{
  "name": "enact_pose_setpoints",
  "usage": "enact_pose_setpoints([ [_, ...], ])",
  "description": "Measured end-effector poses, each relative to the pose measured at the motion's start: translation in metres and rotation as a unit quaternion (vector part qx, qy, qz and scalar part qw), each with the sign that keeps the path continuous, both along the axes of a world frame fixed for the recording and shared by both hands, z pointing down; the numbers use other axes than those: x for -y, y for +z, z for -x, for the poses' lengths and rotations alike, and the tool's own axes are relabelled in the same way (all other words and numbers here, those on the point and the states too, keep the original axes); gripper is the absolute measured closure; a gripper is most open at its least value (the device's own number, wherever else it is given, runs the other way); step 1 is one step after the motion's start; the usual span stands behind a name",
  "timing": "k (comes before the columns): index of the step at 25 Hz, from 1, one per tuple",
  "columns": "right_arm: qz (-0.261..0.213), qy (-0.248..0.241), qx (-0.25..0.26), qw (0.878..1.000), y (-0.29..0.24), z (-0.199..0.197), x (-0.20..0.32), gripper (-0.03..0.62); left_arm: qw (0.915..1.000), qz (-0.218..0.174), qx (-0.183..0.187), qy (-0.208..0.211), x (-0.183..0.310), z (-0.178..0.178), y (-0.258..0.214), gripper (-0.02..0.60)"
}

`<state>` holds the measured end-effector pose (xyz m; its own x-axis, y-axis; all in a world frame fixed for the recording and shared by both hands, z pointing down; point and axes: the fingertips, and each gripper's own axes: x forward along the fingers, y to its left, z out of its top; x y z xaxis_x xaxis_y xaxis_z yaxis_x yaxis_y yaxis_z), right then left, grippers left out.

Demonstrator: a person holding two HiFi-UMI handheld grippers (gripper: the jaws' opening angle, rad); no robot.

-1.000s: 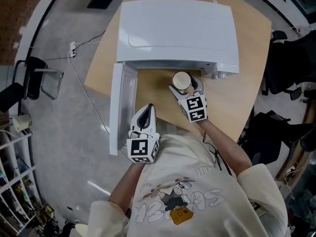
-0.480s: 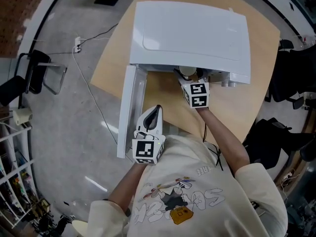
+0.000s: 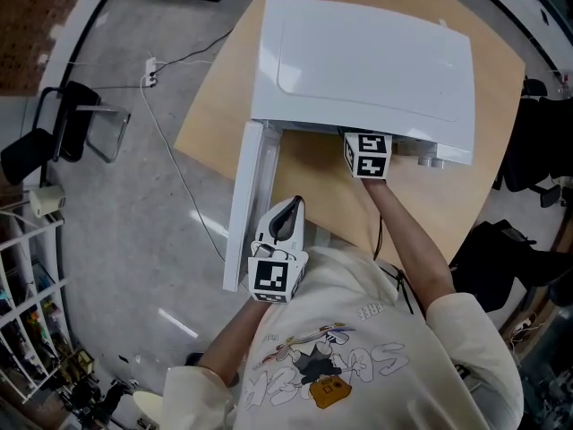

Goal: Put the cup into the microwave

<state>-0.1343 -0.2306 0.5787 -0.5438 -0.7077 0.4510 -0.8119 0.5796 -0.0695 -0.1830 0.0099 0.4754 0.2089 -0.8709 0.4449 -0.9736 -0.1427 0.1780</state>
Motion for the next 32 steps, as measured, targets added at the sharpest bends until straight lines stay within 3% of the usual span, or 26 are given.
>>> enact_pose_setpoints([
  [24,-0.026,-0.009,0.018,0.999,-0.017,-0.017,-0.022,0.151,0.9999,-0.008,-0.008,0.0,0.002,-0.011,-0.002,0.577],
  [29,-0.021,-0.028,0.024,0.999,-0.028,-0.025,-0.058,0.19,0.9998,-0.013,-0.015,0.001,0.005,-0.02,-0.002,0.577],
  [32,-0.021,-0.034,0.031,0.999,-0.038,-0.035,-0.08,0.284,0.9996,-0.017,-0.02,0.01,0.012,-0.03,-0.002,0.578],
])
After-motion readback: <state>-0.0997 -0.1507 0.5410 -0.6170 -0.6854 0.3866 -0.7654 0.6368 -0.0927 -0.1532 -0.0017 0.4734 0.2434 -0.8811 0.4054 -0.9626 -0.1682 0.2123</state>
